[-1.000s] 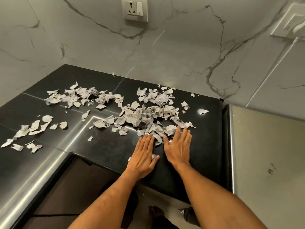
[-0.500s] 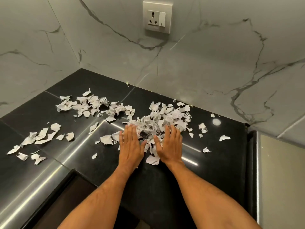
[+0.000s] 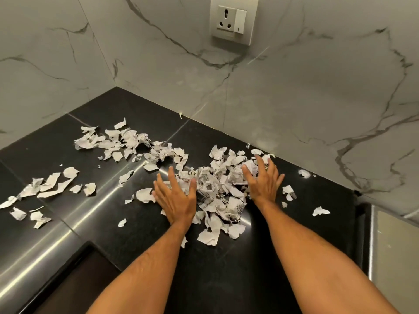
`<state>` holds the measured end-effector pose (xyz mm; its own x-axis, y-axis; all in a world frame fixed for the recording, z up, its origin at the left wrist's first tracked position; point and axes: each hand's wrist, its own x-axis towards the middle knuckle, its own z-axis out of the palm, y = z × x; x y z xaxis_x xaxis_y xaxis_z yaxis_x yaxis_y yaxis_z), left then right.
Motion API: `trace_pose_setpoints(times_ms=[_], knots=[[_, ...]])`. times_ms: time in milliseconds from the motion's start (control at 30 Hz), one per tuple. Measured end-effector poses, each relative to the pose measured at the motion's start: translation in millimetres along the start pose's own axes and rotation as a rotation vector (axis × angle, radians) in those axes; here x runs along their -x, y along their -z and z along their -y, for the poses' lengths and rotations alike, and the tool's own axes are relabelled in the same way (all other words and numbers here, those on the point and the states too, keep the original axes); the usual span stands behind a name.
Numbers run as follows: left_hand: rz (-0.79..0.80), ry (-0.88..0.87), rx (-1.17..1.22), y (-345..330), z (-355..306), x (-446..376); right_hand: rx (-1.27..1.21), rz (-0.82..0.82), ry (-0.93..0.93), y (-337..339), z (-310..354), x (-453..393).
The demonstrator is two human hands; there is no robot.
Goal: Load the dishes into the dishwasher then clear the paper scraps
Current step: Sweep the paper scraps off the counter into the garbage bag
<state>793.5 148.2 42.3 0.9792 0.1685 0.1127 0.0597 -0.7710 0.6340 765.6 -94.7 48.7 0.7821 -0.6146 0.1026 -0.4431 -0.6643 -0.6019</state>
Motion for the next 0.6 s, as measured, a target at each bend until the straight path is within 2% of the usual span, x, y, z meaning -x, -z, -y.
trace_pose_setpoints(times_ms=[133, 300, 467, 600], knots=[[0.071, -0.073, 0.098, -14, -14, -8, -0.005, 0.060, 0.094, -17, 17, 6], [0.197, -0.067, 0.435, -33, -48, -6, -0.096, 0.085, 0.148, -27, 32, 15], [0.232, -0.015, 0.739, -46, -78, 5, -0.476, 0.190, 0.112, -39, 53, 28], [0.271, 0.157, 1.074, -46, -93, 8, -0.888, 0.234, -0.044, -38, 74, 44]])
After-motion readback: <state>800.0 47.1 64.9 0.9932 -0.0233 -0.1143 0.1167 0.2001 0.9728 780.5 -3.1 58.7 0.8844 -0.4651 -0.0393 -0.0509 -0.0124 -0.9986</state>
